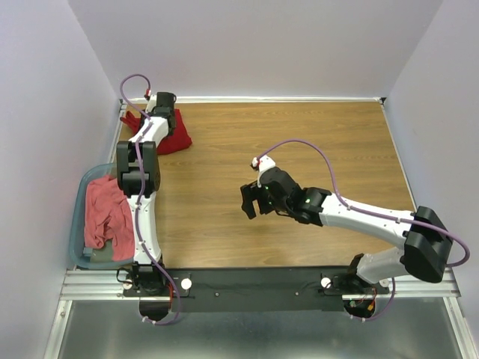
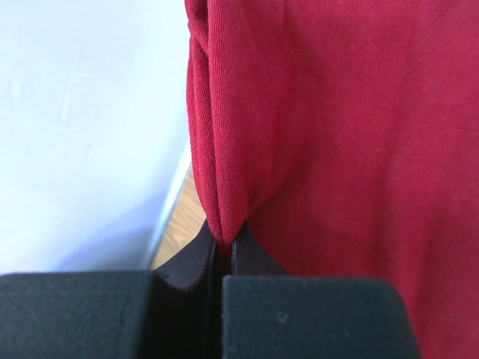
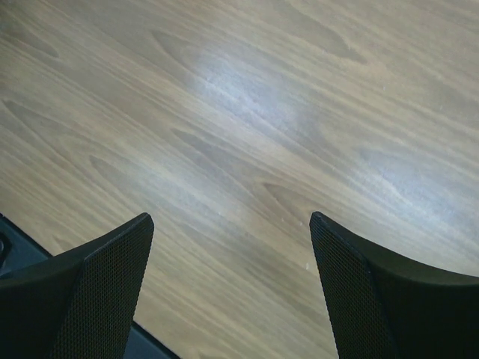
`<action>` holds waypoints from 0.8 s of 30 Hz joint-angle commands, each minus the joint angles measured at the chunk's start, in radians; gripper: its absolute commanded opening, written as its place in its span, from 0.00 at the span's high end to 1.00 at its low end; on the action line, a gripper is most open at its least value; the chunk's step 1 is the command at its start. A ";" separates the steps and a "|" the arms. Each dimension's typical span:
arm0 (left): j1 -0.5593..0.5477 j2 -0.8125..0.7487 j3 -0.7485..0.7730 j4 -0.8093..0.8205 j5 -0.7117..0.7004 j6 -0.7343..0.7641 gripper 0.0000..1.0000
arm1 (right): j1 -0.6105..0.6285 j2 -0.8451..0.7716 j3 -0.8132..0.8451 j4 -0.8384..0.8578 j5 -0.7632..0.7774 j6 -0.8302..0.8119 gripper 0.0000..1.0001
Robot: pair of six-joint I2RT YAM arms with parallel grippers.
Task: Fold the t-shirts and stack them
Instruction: Neatly place the folded tshirt to the corner
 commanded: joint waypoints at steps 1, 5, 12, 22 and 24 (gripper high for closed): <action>0.036 0.050 0.080 0.080 -0.143 0.174 0.99 | 0.005 -0.006 0.039 -0.103 -0.024 0.076 0.09; 0.081 0.098 0.153 0.107 -0.195 0.231 0.96 | 0.003 0.034 0.082 -0.152 -0.027 0.089 0.09; 0.153 0.089 0.229 0.125 -0.224 0.205 0.48 | 0.003 0.072 0.119 -0.203 -0.027 0.093 0.09; 0.038 -0.032 0.224 0.052 0.225 -0.013 0.28 | 0.005 0.032 0.082 -0.207 0.018 0.083 0.09; 0.033 -0.032 0.229 0.009 0.368 -0.068 0.32 | 0.003 0.014 0.067 -0.207 0.030 0.080 0.09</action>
